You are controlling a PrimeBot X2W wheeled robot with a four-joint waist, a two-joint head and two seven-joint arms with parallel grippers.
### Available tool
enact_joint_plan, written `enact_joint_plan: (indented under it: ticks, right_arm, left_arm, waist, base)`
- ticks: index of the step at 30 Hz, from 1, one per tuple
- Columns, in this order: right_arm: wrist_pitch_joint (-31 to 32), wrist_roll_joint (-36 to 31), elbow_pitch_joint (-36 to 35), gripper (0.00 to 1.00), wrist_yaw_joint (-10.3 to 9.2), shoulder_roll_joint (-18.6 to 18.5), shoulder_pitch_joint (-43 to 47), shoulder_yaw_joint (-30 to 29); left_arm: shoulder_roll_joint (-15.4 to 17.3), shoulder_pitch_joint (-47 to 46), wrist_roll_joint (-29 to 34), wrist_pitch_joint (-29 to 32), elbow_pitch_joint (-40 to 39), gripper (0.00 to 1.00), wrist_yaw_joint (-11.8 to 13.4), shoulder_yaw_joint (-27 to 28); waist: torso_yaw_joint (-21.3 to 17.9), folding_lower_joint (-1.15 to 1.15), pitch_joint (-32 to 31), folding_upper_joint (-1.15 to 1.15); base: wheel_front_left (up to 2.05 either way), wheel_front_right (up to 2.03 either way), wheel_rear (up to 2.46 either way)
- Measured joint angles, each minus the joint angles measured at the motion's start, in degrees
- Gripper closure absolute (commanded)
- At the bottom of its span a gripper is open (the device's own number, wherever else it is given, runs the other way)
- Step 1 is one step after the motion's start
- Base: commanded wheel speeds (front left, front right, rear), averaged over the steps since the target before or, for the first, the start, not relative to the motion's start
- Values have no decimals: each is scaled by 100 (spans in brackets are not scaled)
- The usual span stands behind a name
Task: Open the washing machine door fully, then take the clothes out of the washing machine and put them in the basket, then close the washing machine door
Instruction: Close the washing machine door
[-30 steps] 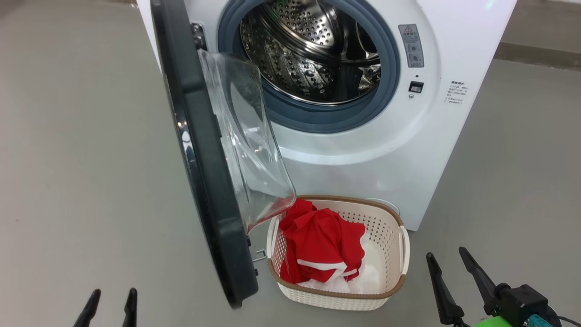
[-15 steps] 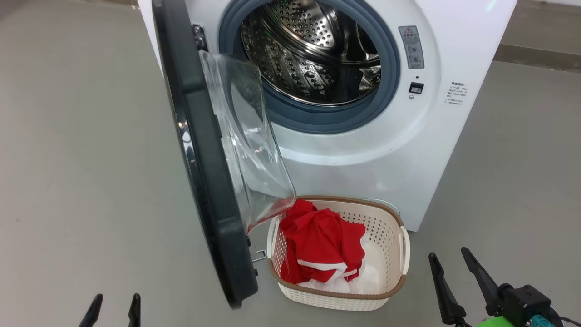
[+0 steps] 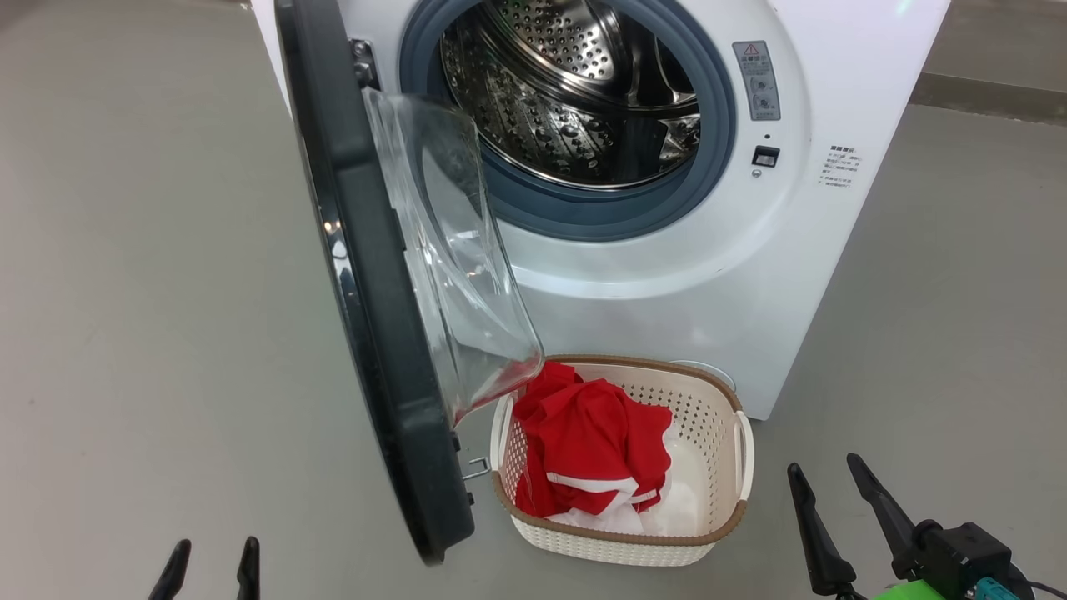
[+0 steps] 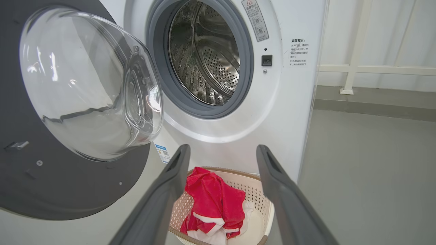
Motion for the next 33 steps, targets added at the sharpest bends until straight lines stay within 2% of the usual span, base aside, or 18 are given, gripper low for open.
enact_joint_plan:
  ticks: [1,2,3,4,5,6,10,16,21,25,28,33]
  right_arm:
    - [0,0,-1,0,0,0,0,-1]
    - [0,0,-1,0,0,0,0,-3]
    - [0,3,-2,0,0,0,0,-8]
    - [0,10,-3,0,0,0,0,-9]
    - [0,23,-3,0,0,0,0,-10]
    - [0,25,-3,0,0,0,0,-10]
    - [0,40,-3,0,0,1,-1,-3]
    - [0,41,-1,0,0,1,-2,8]
    - [0,47,1,0,0,2,-3,12]
    - [0,47,1,0,0,3,-17,36]
    - [0,47,-1,0,0,3,-22,36]
    - [0,47,-2,0,0,2,-27,40]
  left_arm:
    - [-20,-1,-119,1,13,0,0,-4]
    - [-44,-9,-293,1,24,21,0,-4]
    - [-65,-23,-482,1,29,54,0,-9]
    - [-70,-38,-710,0,35,64,0,-45]
    - [-63,-56,-947,1,36,88,0,-107]
    - [-47,-77,-1159,1,30,100,0,-168]
    - [121,-215,-2060,0,-23,100,0,-303]
    - [623,-467,-3786,0,3,100,1,-723]
    - [1036,-711,-6069,89,-167,100,1,-975]
    - [1402,-773,-7497,628,-511,100,1,-859]
    - [1414,-786,-8364,1269,-831,100,1,-604]
    - [1269,-854,-8995,2502,-1031,100,1,-85]
  waist:
    - [0,0,0,0]
    - [3,0,0,0]
    - [7,0,-2,0]
    - [12,0,-4,0]
    - [17,0,-4,0]
    - [21,0,-6,0]
    - [19,0,4,0]
    - [-13,0,39,0]
    - [-66,0,72,0]
    - [-123,0,122,0]
    - [-167,0,187,0]
    - [-239,0,290,0]
  base:
    - [0,0,0]
    - [0,0,0]
    - [0,0,0]
    - [0,0,0]
    - [0,0,0]
    - [0,0,0]
    - [0,0,0]
    - [0,0,0]
    - [0,0,0]
    - [0,0,0]
    - [0,0,0]
    - [0,0,0]
